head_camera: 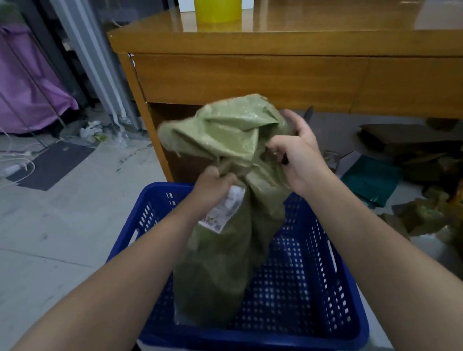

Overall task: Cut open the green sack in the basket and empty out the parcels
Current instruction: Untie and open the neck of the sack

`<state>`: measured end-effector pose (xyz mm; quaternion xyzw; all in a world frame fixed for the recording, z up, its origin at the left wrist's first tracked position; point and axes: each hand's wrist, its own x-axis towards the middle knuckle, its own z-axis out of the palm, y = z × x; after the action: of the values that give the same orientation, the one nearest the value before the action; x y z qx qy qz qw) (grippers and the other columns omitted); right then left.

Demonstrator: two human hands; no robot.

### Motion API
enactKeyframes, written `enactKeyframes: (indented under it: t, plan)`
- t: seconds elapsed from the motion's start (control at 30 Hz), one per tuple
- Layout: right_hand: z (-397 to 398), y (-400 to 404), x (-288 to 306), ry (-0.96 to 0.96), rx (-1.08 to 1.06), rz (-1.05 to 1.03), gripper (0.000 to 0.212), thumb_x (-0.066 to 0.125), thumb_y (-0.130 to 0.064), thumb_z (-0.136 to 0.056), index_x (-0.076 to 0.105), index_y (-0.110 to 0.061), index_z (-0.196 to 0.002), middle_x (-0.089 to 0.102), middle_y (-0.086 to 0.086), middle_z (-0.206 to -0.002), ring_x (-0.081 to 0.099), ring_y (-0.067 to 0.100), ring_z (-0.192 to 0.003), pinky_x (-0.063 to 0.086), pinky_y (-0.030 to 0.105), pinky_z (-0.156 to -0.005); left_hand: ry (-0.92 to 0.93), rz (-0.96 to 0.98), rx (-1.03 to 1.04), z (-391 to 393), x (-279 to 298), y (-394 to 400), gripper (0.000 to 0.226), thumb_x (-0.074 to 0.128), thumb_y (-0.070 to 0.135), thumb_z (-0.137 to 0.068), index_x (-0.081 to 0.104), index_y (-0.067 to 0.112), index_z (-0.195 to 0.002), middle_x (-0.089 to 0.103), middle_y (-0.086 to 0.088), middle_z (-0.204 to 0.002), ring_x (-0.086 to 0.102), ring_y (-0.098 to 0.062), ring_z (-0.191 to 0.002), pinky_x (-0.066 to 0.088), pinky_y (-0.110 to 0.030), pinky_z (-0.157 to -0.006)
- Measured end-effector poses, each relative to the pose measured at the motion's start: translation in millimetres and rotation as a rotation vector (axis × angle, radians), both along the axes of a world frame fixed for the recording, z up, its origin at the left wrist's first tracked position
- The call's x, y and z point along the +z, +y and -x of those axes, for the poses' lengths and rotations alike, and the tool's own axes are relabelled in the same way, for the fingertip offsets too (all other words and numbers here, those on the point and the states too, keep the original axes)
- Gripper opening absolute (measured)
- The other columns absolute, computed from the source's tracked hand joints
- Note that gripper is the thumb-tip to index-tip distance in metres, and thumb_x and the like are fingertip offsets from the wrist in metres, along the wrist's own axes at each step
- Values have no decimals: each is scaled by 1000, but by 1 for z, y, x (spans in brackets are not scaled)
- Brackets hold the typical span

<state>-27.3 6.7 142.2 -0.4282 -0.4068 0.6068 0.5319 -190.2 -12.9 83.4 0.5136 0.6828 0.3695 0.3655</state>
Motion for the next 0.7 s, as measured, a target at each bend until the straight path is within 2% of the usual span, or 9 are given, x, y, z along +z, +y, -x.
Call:
enactKeyframes:
  t: [0.07,0.13,0.23,0.3,0.33,0.4,0.5,0.63,0.7]
  plan:
    - [-10,1,-9,-140,-149,-76,77,60,9,-75,46,-29,-140,46,7,-130,57,15,-88,50,23,-58,-208,-163,110,7,23,5,16,55,21,-94,54,19,-110,63,3,-86,61,-11,-76,46,-23,-61]
    - [-14,0,-25,-315,-205,-30,79,65,3,-75,43,-32,-143,35,-2,-129,49,11,-97,47,23,-73,-414,-259,147,11,44,11,22,56,18,-94,53,21,-116,67,4,-86,65,-9,-74,49,-21,-61]
    - [-11,-12,-60,-532,144,219,88,79,-9,-64,43,-28,-142,37,-3,-138,48,23,-118,50,40,-96,-416,-41,18,2,42,0,27,58,19,-95,54,12,-121,68,-4,-93,67,-14,-78,51,-24,-60]
    - [0,-28,-73,-568,405,369,70,85,-13,-64,57,-20,-127,54,5,-135,54,27,-120,48,43,-103,-375,94,-66,-6,29,-11,11,58,20,-95,56,16,-105,68,-6,-94,67,-17,-80,53,-26,-65]
    - [8,-32,-76,-543,438,381,63,88,-18,-64,62,-17,-121,60,4,-129,57,25,-119,47,41,-104,-342,115,-91,-7,26,-14,6,59,21,-95,55,18,-99,68,-6,-94,66,-17,-81,53,-27,-69]
    - [17,-26,-77,-413,254,249,68,91,-29,-60,64,-13,-120,66,3,-123,62,22,-113,49,40,-102,-301,79,-95,-4,27,-10,19,61,23,-93,52,19,-109,67,-2,-95,66,-15,-84,53,-26,-75]
    - [19,-7,-53,-338,-58,146,28,68,-27,-88,68,-14,-113,70,5,-111,65,26,-105,51,45,-98,-250,-6,-27,20,35,-2,48,70,26,-86,43,21,-125,67,0,-104,66,-16,-92,52,-34,-86]
    - [-4,0,-42,-289,19,241,22,55,-27,-97,60,-17,-117,67,2,-102,64,19,-88,50,32,-67,-321,-105,93,43,26,-3,49,67,18,-88,42,17,-129,63,-4,-121,65,-18,-99,51,-40,-91]
    - [-4,2,-44,-297,94,252,25,57,-31,-96,62,-16,-117,71,5,-107,67,20,-89,52,32,-70,-352,-126,42,44,24,-4,36,63,15,-91,50,18,-125,68,-5,-114,69,-18,-93,54,-37,-86]
